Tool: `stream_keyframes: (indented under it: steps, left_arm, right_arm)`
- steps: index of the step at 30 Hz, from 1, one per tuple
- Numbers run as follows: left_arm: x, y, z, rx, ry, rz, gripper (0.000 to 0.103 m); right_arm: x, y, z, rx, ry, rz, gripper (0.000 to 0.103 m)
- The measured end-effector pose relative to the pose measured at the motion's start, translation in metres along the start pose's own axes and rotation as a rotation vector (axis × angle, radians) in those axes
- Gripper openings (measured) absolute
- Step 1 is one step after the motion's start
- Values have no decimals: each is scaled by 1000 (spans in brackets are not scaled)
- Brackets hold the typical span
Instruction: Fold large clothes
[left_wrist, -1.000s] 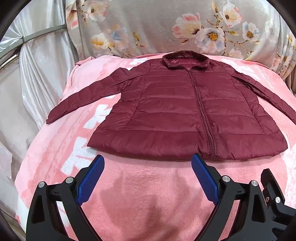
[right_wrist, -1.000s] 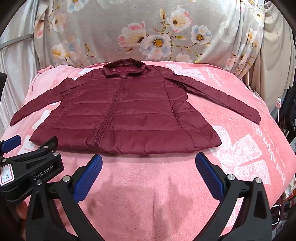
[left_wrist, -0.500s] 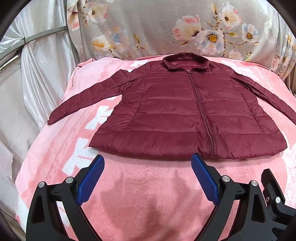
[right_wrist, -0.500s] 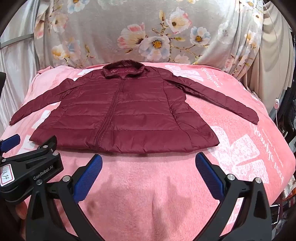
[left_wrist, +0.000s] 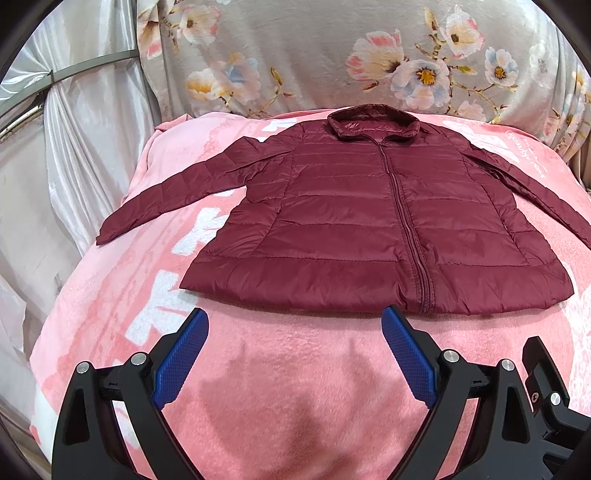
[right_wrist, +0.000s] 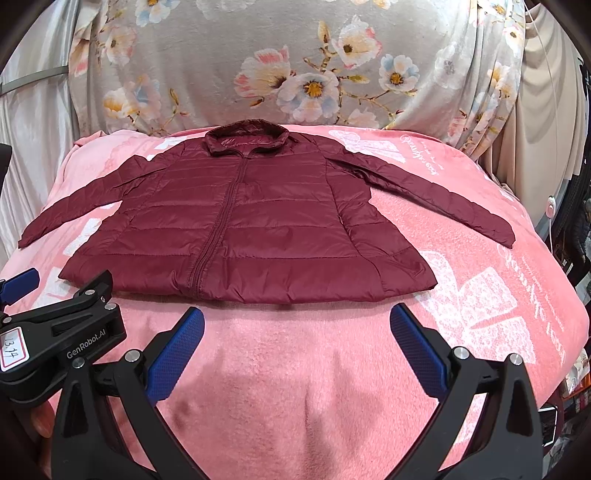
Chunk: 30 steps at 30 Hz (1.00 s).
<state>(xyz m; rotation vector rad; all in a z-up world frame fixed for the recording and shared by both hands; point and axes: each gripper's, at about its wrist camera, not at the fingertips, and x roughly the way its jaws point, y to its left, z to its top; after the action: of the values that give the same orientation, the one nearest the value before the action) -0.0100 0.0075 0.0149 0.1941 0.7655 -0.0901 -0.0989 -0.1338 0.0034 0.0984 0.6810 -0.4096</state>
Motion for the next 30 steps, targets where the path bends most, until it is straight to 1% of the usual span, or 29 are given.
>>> stream_keyframes:
  steps: [3,30]
  left_arm:
    - [5,-3,-3,4,-3,0,92]
    - [4,-1,-4,3,-2,-1,92]
  right_arm:
    - [0,1,0,1,0,0,98]
    - [0,1,-1,1,-3,-4,98]
